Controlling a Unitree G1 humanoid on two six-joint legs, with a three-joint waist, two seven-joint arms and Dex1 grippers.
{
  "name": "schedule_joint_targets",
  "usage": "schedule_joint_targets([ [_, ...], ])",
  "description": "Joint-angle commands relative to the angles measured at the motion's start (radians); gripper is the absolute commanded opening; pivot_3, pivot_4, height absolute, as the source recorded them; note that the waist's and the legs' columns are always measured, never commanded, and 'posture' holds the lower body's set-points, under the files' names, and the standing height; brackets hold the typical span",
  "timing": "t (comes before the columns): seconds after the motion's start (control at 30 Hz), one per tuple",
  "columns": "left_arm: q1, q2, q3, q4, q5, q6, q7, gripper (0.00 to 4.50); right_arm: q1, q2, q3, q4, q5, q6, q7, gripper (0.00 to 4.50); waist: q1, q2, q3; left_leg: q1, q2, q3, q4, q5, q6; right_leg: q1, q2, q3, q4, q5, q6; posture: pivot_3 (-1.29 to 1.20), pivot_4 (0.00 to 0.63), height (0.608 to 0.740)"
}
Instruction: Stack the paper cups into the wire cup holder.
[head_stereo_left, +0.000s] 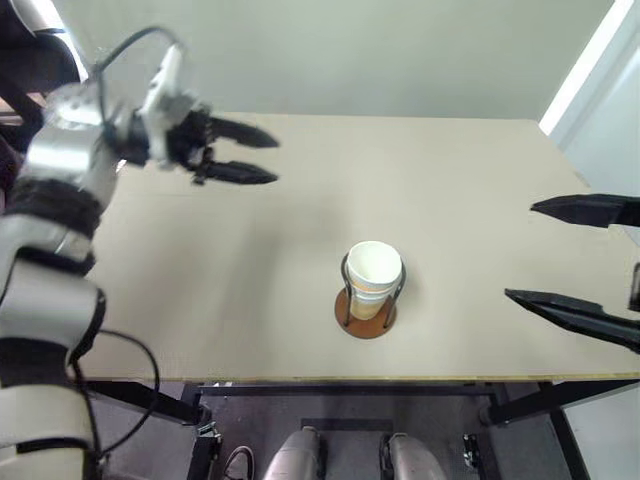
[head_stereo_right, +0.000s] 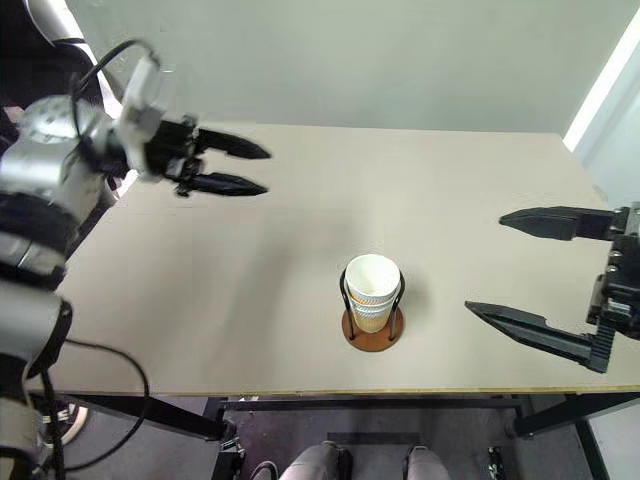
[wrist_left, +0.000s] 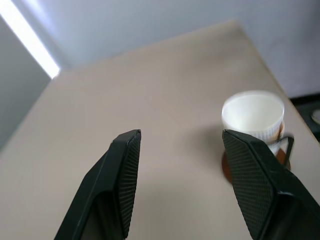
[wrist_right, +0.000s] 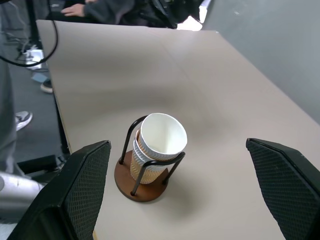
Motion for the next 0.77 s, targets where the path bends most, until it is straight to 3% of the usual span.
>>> schedule_joint_targets([
  [0.03, 0.119, 0.053, 0.171, -0.174, 0.048, 0.091, 0.1, 2.76, -0.086, 0.005, 0.109, 0.055, -0.053, -0.048, 0.026, 4.5, 0.003, 0.0, 0.0, -0.001, 0.0, -0.001, 0.001, 0.0, 0.0, 0.0, 0.0, 0.0, 0.0, 0.0, 0.0, 0.0, 0.15, 0.74],
  [0.2, 0.347, 0.075, 0.371, -0.406, 0.069, 0.198, 0.238, 2.76, -0.248, 0.01, 0.32, 0.1, -0.09, -0.097, 0.018, 4.5, 0.019, -0.001, -0.001, -0.003, 0.0, -0.003, 0.001, 0.0, 0.001, 0.001, 0.0, -0.001, 0.0, -0.001, 0.001, 0.0, 0.15, 0.74],
  [0.33, 0.446, 0.077, 0.477, -0.525, 0.092, 0.277, 0.286, 2.76, -0.352, 0.013, 0.424, 0.136, -0.134, -0.098, 0.053, 4.5, 0.017, -0.002, -0.001, -0.002, 0.0, -0.004, 0.001, 0.001, 0.0, 0.001, 0.0, -0.001, 0.0, -0.001, 0.0, 0.0, 0.15, 0.74],
  [0.53, 0.493, 0.045, 0.553, -0.582, 0.136, 0.335, 0.299, 2.76, -0.442, 0.029, 0.49, 0.151, -0.165, -0.07, 0.078, 4.5, 0.013, -0.002, -0.001, 0.002, 0.0, -0.004, -0.001, 0.003, -0.005, 0.002, 0.0, -0.001, 0.001, 0.0, -0.013, 0.0, 0.15, 0.74],
  [0.77, 0.489, -0.001, 0.578, -0.589, 0.186, 0.365, 0.281, 2.76, -0.475, 0.04, 0.481, 0.136, -0.168, -0.016, 0.078, 4.5, 0.009, -0.002, -0.001, 0.004, 0.001, -0.004, -0.001, -0.003, -0.013, 0.003, 0.0, -0.001, 0.001, 0.007, -0.019, 0.0, 0.15, 0.74],
])
